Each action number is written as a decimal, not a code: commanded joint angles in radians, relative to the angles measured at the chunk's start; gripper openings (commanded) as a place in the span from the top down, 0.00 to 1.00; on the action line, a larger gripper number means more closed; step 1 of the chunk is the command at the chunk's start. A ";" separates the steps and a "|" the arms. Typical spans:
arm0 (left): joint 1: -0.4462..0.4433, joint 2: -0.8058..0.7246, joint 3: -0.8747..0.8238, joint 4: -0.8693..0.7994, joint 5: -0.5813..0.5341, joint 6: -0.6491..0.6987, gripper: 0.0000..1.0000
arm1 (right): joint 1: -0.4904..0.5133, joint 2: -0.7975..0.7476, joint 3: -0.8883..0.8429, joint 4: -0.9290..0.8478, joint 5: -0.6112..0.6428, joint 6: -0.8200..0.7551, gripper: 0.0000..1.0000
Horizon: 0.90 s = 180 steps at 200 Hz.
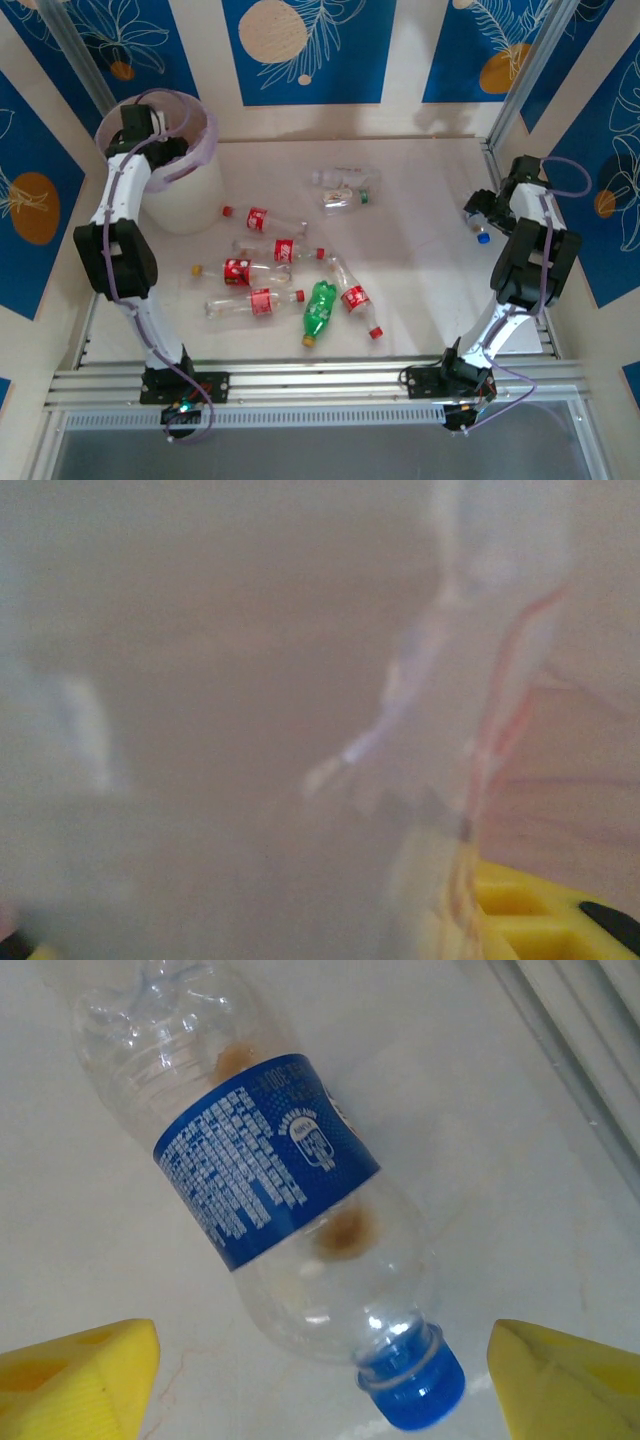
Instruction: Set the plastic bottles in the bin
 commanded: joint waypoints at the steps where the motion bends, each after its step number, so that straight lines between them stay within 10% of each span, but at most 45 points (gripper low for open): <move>1: -0.005 -0.011 -0.031 0.046 0.009 0.015 0.51 | 0.010 0.042 0.047 0.007 -0.037 -0.019 0.14; 84: -0.005 0.016 -0.038 0.029 0.019 0.020 0.06 | 0.025 0.186 0.125 0.002 -0.048 -0.032 0.18; 180: -0.004 -0.031 0.062 -0.026 0.017 0.037 0.00 | 0.030 0.172 0.102 0.009 -0.052 -0.030 0.29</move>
